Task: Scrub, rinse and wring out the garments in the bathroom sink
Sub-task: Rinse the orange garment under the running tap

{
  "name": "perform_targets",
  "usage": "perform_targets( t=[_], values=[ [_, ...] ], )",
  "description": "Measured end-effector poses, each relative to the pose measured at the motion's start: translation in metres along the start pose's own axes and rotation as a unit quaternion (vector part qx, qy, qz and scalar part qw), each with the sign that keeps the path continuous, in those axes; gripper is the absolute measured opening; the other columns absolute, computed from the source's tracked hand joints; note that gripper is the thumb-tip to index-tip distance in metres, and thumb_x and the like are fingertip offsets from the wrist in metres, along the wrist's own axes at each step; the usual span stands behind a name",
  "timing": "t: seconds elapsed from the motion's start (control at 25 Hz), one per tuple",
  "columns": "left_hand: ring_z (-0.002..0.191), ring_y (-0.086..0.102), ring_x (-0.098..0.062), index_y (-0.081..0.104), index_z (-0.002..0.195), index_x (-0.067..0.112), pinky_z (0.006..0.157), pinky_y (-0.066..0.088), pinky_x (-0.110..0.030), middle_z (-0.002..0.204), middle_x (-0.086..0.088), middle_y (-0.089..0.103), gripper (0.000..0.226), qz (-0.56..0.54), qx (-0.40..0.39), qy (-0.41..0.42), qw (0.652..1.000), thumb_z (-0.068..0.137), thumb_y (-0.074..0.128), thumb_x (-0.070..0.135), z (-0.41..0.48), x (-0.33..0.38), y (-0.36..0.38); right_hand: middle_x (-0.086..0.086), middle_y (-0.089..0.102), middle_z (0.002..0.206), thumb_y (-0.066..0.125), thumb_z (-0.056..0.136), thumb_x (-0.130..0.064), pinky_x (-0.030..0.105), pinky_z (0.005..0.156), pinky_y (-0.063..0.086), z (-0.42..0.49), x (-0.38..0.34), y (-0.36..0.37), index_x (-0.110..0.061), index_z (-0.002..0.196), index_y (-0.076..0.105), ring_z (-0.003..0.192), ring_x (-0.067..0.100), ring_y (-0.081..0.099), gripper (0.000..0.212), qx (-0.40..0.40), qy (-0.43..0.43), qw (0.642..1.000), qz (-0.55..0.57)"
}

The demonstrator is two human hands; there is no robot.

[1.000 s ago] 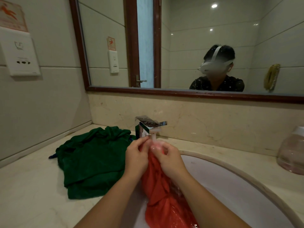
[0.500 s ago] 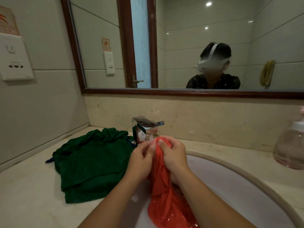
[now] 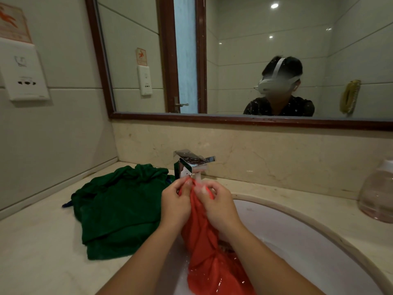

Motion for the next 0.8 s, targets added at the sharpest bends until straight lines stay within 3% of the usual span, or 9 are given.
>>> perform_targets(
  t=[0.2,0.36,0.56,0.8],
  values=[
    [0.088,0.061,0.011,0.072,0.109,0.023,0.072,0.045,-0.002,0.094,0.018,0.067,0.019,-0.008,-0.03,-0.013,0.999,0.097,0.064,0.01,-0.005,0.0,0.006,-0.006,0.076,0.098,0.073,0.093,-0.018,0.032,0.088,0.058,0.003,0.005,-0.015,-0.023,0.103,0.076,0.094,0.007,0.071,0.012,0.055,0.003,0.998,-0.022],
    [0.089,0.062,0.008,0.074,0.115,0.013,0.072,0.047,-0.004,0.093,0.019,0.067,0.02,-0.011,-0.024,-0.037,0.999,0.097,0.064,0.009,-0.002,-0.009,0.007,-0.005,0.076,0.105,0.072,0.093,-0.015,0.036,0.091,0.059,0.001,0.007,-0.013,-0.024,0.11,0.073,0.098,0.009,0.072,0.019,0.035,0.016,0.999,-0.017],
    [0.078,0.069,0.002,0.069,0.099,0.022,0.066,0.051,-0.011,0.094,0.002,0.074,0.018,-0.092,-0.013,-0.084,0.992,0.095,0.067,0.005,-0.005,-0.01,0.005,-0.011,0.077,0.099,0.074,0.092,-0.013,0.021,0.087,0.054,-0.002,-0.005,-0.015,-0.032,0.1,0.075,0.095,0.0,0.069,0.021,0.038,-0.026,0.999,-0.029],
    [0.077,0.071,0.0,0.07,0.092,0.022,0.065,0.052,-0.012,0.092,-0.001,0.075,0.013,-0.095,0.004,-0.077,0.992,0.094,0.069,0.009,-0.007,-0.004,0.0,-0.021,0.076,0.091,0.079,0.086,-0.012,0.011,0.078,0.049,-0.004,-0.012,-0.008,-0.033,0.091,0.077,0.089,-0.004,0.069,0.022,0.007,-0.034,0.999,-0.039]
  ],
)
Point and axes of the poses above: each hand's wrist, its own z-axis towards the middle knuckle, its own y-axis out of the palm, x = y × z, the point moved 7 cm from there along z, towards the middle knuckle
